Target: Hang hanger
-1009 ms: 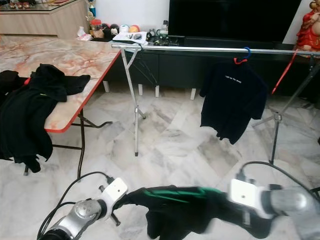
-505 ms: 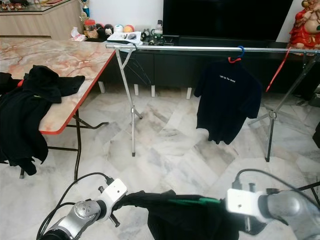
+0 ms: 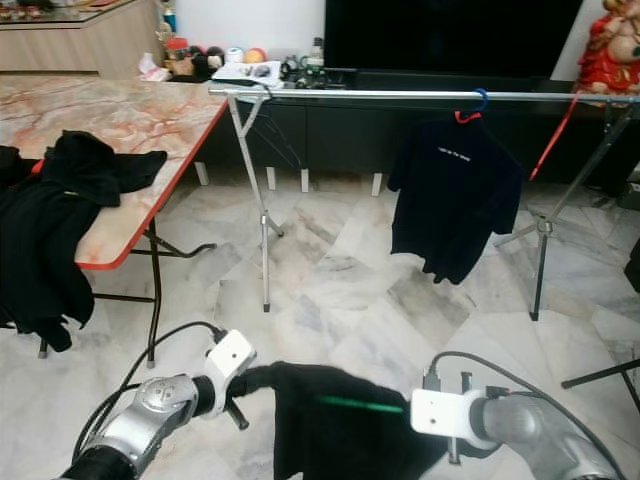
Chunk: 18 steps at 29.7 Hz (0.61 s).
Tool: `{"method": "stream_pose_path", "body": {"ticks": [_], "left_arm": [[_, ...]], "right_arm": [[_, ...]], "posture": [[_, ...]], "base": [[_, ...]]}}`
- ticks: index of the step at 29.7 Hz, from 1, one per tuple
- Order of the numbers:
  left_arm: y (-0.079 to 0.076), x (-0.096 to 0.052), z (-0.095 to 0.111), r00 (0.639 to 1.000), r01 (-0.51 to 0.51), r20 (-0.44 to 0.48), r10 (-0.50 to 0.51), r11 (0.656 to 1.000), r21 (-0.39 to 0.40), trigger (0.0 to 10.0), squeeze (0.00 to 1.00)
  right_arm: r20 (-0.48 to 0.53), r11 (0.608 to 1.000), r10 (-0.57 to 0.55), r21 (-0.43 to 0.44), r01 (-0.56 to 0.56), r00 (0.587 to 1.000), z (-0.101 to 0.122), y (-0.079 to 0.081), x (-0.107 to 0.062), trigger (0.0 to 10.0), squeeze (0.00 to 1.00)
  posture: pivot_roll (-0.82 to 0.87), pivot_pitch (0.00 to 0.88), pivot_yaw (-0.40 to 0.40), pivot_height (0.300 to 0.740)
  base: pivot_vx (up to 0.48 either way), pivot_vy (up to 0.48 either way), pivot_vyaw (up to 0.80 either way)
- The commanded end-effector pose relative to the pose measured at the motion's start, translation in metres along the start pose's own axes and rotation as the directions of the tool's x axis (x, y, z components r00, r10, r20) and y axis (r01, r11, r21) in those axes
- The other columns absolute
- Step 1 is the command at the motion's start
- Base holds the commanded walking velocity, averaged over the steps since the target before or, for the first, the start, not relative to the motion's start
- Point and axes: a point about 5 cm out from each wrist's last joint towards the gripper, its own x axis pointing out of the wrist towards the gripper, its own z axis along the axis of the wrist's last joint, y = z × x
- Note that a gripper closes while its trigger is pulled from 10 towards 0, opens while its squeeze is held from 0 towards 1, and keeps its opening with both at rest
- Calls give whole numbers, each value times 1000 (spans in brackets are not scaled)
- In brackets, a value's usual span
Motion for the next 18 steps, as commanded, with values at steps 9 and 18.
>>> {"method": "stream_pose_path", "body": {"ticks": [9, 18], "left_arm": [[-23, -9, 21, 972, 234, 18, -234, 972, 26, 0, 0], [-36, -12, 62, 934, 316, 170, -314, 949, 17, 0, 0]], "right_arm": [[116, 982, -117, 161, 98, 986, 21, -2, 16, 0, 0], [166, 978, -53, 207, 18, 985, 33, 16, 29, 0, 0]], "posture": [[63, 72, 32, 740], [66, 73, 32, 740]], "base": [[0, 0, 0], [0, 0, 0]]}}
